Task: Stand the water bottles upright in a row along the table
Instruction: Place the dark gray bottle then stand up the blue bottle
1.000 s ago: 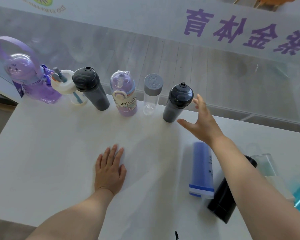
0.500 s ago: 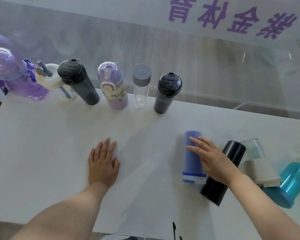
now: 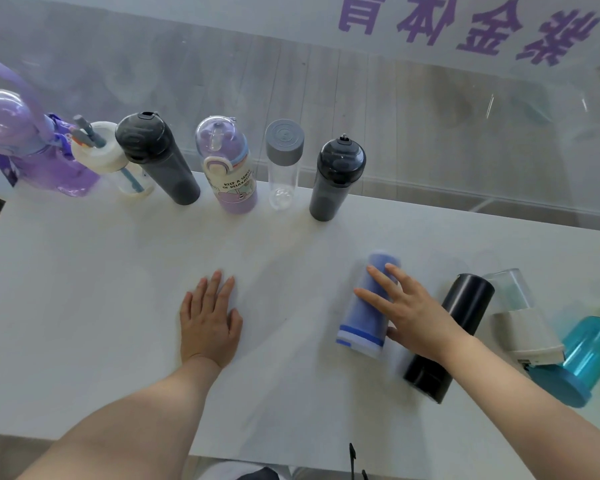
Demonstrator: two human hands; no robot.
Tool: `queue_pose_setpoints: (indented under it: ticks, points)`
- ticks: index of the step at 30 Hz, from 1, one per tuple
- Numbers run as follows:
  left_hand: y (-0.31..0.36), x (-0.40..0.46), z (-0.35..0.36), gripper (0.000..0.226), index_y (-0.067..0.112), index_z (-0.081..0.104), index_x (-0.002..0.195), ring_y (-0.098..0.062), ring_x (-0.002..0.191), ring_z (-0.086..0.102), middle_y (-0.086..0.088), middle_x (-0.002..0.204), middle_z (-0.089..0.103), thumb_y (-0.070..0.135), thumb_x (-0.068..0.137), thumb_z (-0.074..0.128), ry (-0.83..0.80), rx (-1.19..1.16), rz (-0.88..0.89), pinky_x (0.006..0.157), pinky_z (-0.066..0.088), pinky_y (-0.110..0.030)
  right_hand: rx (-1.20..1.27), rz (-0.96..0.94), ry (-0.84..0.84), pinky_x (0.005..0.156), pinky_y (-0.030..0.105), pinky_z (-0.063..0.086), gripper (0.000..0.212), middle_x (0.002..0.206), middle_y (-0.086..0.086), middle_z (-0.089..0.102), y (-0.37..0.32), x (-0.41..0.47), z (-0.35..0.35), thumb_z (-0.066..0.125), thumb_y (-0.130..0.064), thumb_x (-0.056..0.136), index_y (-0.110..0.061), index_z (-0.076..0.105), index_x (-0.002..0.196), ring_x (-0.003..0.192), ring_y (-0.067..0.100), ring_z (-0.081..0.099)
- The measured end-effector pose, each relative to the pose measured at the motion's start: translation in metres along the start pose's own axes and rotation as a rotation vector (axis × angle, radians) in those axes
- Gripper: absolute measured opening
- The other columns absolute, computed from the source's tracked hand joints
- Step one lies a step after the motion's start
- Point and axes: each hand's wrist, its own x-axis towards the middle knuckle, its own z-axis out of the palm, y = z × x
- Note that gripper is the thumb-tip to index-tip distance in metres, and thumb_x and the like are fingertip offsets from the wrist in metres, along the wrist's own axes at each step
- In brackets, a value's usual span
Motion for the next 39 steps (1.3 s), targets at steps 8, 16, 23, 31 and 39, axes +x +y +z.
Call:
queue_pose_setpoints:
  ticks: [8, 16, 23, 31, 39]
  points:
    - [0.0, 0.0, 0.0, 0.062, 0.024, 0.039, 0.144, -0.024, 0.142, 0.029, -0.002, 0.154, 0.035, 0.036, 0.084, 0.033, 0.0, -0.006, 0.001, 0.115, 0.016, -0.045, 0.32, 0.211, 0.17, 0.096, 0.055, 0.047, 0.095, 0.154, 0.013, 0.032, -0.022, 0.011, -0.01, 0.088, -0.032, 0.063, -0.025, 0.037, 0.143, 0.14, 0.044, 0.026]
    - [0.0, 0.001, -0.001, 0.062, 0.024, 0.04, 0.144, -0.025, 0.141, 0.031, -0.003, 0.154, 0.036, 0.036, 0.084, 0.033, -0.013, -0.009, -0.004, 0.114, 0.017, -0.046, 0.898, 0.548, 0.362, 0.092, 0.02, 0.044, 0.072, 0.133, -0.02, 0.05, -0.042, 0.01, -0.035, 0.078, -0.042, 0.074, -0.034, 0.041, 0.135, 0.116, 0.001, 0.052]
    - [0.0, 0.001, -0.001, 0.062, 0.024, 0.039, 0.144, -0.025, 0.141, 0.03, -0.003, 0.154, 0.035, 0.036, 0.084, 0.034, -0.017, -0.009, 0.001, 0.115, 0.017, -0.046, 1.205, 0.761, 0.635, 0.085, 0.031, 0.054, 0.047, 0.109, -0.005, 0.066, -0.058, 0.016, -0.023, 0.081, -0.022, 0.075, -0.02, 0.059, 0.116, 0.101, 0.016, 0.064]
    - [0.0, 0.001, -0.002, 0.062, 0.025, 0.038, 0.145, -0.024, 0.142, 0.029, -0.002, 0.155, 0.034, 0.035, 0.084, 0.034, -0.032, -0.005, -0.002, 0.115, 0.018, -0.046, 1.11, 0.827, 0.6, 0.082, 0.038, 0.054, 0.034, 0.092, -0.005, 0.07, -0.045, 0.033, -0.017, 0.076, -0.035, 0.071, -0.019, 0.066, 0.099, 0.088, 0.013, 0.065]
    - [0.001, 0.001, -0.003, 0.061, 0.025, 0.04, 0.144, -0.025, 0.141, 0.031, -0.003, 0.154, 0.036, 0.036, 0.084, 0.035, -0.023, -0.014, -0.001, 0.114, 0.019, -0.045, 1.128, 0.871, 0.702, 0.069, 0.004, 0.044, 0.054, 0.109, -0.003, 0.066, -0.006, 0.073, -0.027, 0.08, -0.026, 0.072, -0.018, 0.057, 0.12, 0.094, 0.01, 0.063]
